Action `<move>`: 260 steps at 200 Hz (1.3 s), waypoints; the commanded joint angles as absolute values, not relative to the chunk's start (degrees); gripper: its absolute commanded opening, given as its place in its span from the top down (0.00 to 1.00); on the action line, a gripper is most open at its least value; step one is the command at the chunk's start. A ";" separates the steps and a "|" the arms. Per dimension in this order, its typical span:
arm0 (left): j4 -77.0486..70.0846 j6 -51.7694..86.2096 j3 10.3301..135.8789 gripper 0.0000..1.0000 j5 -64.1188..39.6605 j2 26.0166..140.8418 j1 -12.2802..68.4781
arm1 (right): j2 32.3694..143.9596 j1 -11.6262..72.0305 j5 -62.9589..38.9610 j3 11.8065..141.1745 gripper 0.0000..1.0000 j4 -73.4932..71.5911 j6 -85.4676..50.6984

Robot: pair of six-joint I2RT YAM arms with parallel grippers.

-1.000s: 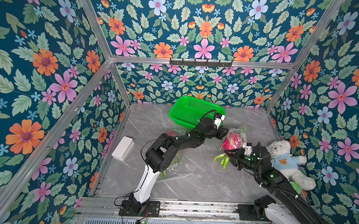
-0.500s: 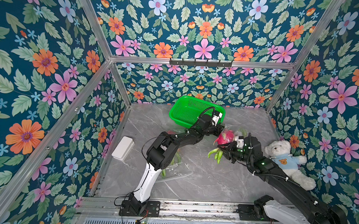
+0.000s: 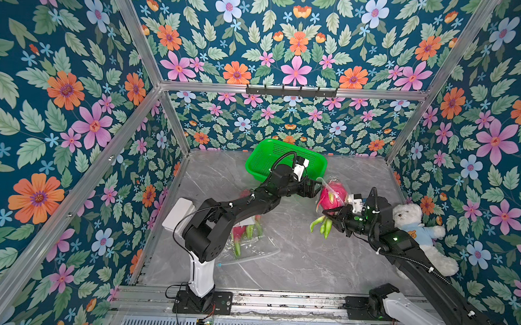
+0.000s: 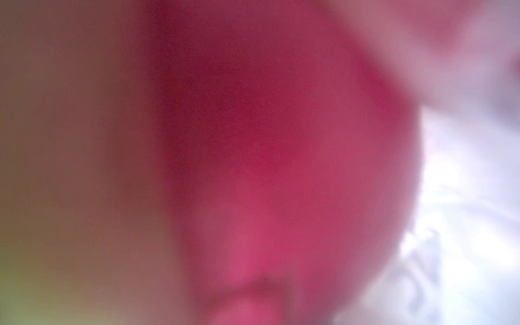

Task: Open the zip-top bag and take out the dragon fruit
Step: Pick up the dragon fruit from the zipper food storage bag.

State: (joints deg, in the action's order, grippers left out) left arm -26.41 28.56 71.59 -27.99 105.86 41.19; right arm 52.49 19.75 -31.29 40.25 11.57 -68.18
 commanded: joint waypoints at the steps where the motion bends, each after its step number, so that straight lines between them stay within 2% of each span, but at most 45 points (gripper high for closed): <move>1: -29.61 27.83 68.98 0.01 -29.92 102.20 41.30 | 52.56 19.77 -30.54 39.28 0.92 14.77 -65.79; 48: -29.78 28.22 66.06 0.01 -30.00 99.12 41.25 | 52.43 22.29 -35.04 41.55 0.92 13.75 -66.91; 126: -32.74 32.01 72.33 0.01 -32.53 106.24 41.31 | 48.45 23.82 -34.71 52.02 0.92 21.63 -67.40; 172: -36.27 35.73 74.15 0.01 -35.74 109.07 41.38 | 50.29 23.52 -34.70 56.22 0.91 24.25 -64.12; 208: -37.36 36.43 72.70 0.01 -36.46 108.63 41.86 | 54.38 22.76 -37.03 53.25 0.91 14.50 -67.18; 231: -38.09 36.40 72.23 0.01 -36.17 109.28 42.78 | 56.34 22.76 -37.35 48.47 0.93 1.34 -74.18; 260: -40.88 38.27 72.64 0.01 -35.91 112.01 43.82 | 57.22 23.46 -34.47 46.61 0.94 -6.58 -77.54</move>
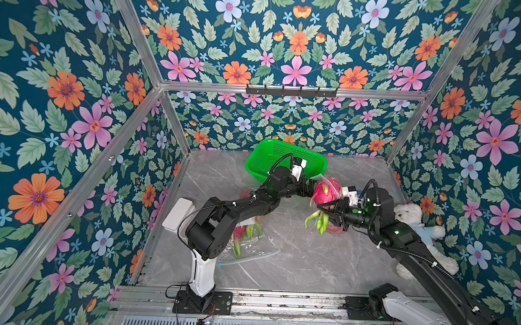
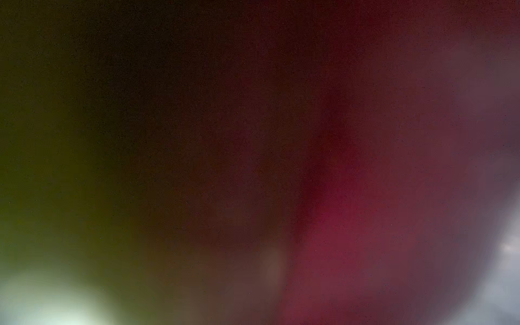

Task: Open the zip-top bag and take out the dragon fruit
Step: Pick up the dragon fruit from the zipper food storage bag.

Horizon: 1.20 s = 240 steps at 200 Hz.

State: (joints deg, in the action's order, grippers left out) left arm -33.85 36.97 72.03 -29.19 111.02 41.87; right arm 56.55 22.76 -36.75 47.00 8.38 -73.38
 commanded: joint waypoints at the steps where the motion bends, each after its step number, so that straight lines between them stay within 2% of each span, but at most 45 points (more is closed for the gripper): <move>1: -41.05 38.34 72.62 0.01 -35.93 112.17 43.84 | 57.22 23.51 -34.33 46.64 0.93 -6.63 -77.49; 31: -45.48 42.33 72.33 0.01 -37.16 114.26 44.79 | 58.86 22.96 -32.27 46.41 0.93 -9.74 -78.47; 57: -46.67 42.27 68.15 0.01 -36.33 110.48 44.88 | 59.92 19.46 -30.95 45.68 0.94 -7.98 -77.74; 101: -39.59 33.17 58.81 0.01 -28.95 98.75 44.94 | 54.33 14.27 -25.96 40.02 0.95 -12.90 -83.83; 134: -40.25 27.32 51.80 0.01 -22.30 95.47 47.60 | 52.04 12.80 -23.09 40.88 0.97 -11.51 -85.49; 168: -46.48 22.44 49.75 0.01 -17.94 98.81 52.65 | 52.20 12.39 -21.24 40.08 0.98 -13.29 -88.15; 207: -56.69 25.60 53.12 0.01 -19.26 105.44 53.85 | 52.15 12.43 -21.05 40.76 0.98 -12.54 -87.81; 240: -59.53 27.13 57.98 0.01 -19.50 108.30 54.23 | 52.16 12.40 -21.09 40.70 0.98 -11.77 -87.28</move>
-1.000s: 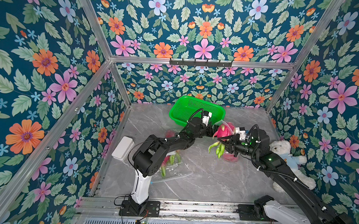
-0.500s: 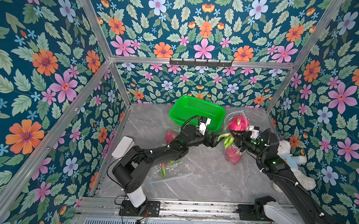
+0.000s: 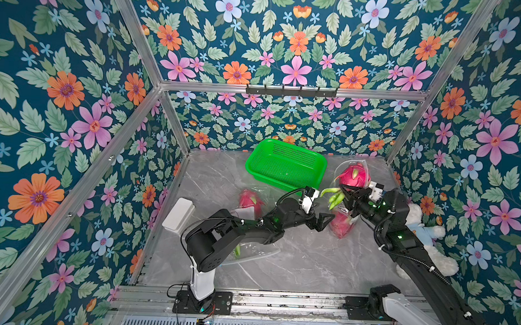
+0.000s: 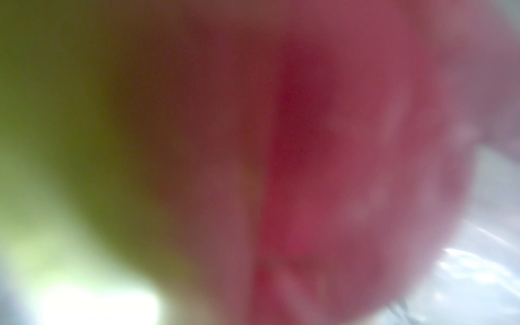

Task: Open the zip-top bag and take out the dragon fruit
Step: Pick up the dragon fruit from the zipper food storage bag.

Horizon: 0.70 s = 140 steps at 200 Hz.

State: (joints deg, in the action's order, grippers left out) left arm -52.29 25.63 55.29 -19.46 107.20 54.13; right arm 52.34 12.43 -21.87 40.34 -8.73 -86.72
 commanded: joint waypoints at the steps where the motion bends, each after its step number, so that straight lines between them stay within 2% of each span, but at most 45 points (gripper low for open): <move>1: -59.61 27.19 58.13 0.01 -19.55 108.33 54.23 | 52.19 12.35 -21.14 40.70 0.98 -11.77 -87.28; 28: -60.15 28.57 61.38 0.03 -21.56 109.82 54.36 | 52.79 12.08 -21.53 40.62 0.98 -12.45 -87.57; 48: -58.24 28.87 64.67 0.13 -23.05 112.42 54.40 | 53.75 12.12 -22.88 40.83 0.98 -14.97 -89.12; 89: -58.99 31.16 70.78 0.61 -25.91 118.89 54.62 | 54.32 12.13 -24.60 42.49 0.99 -16.16 -91.22; 113: -56.87 30.93 74.90 1.00 -25.52 121.36 54.97 | 54.06 13.08 -24.15 43.61 1.00 -15.48 -92.06; 140: -53.82 29.08 78.14 1.00 -22.60 123.12 54.92 | 54.68 19.76 -21.54 44.58 1.00 -15.24 -92.19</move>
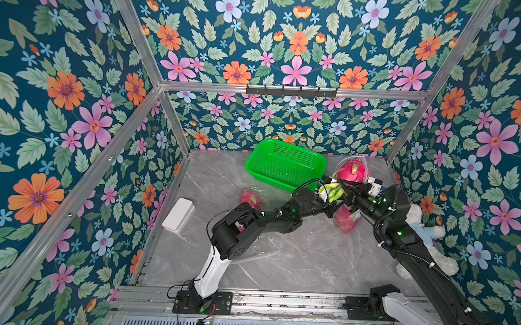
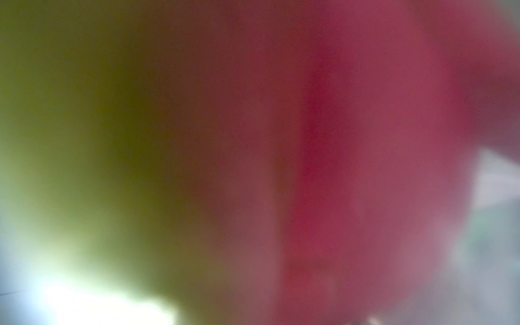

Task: Open the zip-top bag and take out the dragon fruit
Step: Pick up the dragon fruit from the zipper food storage bag.

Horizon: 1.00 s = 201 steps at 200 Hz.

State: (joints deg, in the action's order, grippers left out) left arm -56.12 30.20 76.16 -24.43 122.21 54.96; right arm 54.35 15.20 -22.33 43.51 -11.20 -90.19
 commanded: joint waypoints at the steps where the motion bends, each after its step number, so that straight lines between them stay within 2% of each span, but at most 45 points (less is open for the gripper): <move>1: -53.72 28.96 78.22 1.00 -22.46 123.17 54.92 | 54.76 20.03 -21.54 44.57 1.00 -15.35 -92.24; 36: -51.86 26.47 79.33 1.00 -19.81 123.86 53.78 | 55.46 24.07 -21.72 42.94 0.99 -17.52 -94.43; 93: -57.06 30.13 72.66 1.00 -21.40 121.64 50.54 | 47.26 22.97 -17.69 38.65 0.99 -7.34 -90.15; 105: -57.83 30.12 69.89 0.91 -22.43 120.15 50.37 | 46.13 21.37 -18.42 38.04 0.98 -4.76 -88.26; 120: -58.05 29.94 66.50 0.68 -23.63 117.90 50.27 | 45.98 20.11 -19.89 36.94 0.98 -3.67 -86.67; 134: -57.71 29.51 62.78 0.53 -23.91 115.25 50.02 | 46.85 19.60 -21.79 36.86 0.98 -3.10 -84.57; 153: -56.92 29.41 57.78 0.44 -24.05 111.02 49.12 | 49.03 19.60 -25.84 38.31 0.97 -1.54 -81.37; 171: -54.77 28.98 53.58 0.30 -23.49 106.80 47.58 | 51.05 19.60 -31.48 40.30 0.97 0.92 -78.67; 189: -51.91 28.28 50.75 0.22 -23.47 102.80 45.47 | 50.71 19.70 -34.70 41.99 0.97 5.86 -75.79; 201: -49.89 27.80 49.65 0.11 -23.40 100.34 44.17 | 49.51 19.77 -34.98 44.02 0.97 11.25 -72.78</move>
State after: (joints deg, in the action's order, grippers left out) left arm -52.88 29.41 51.35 -23.68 104.01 46.11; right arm 50.92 19.66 -29.71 41.15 3.68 -79.15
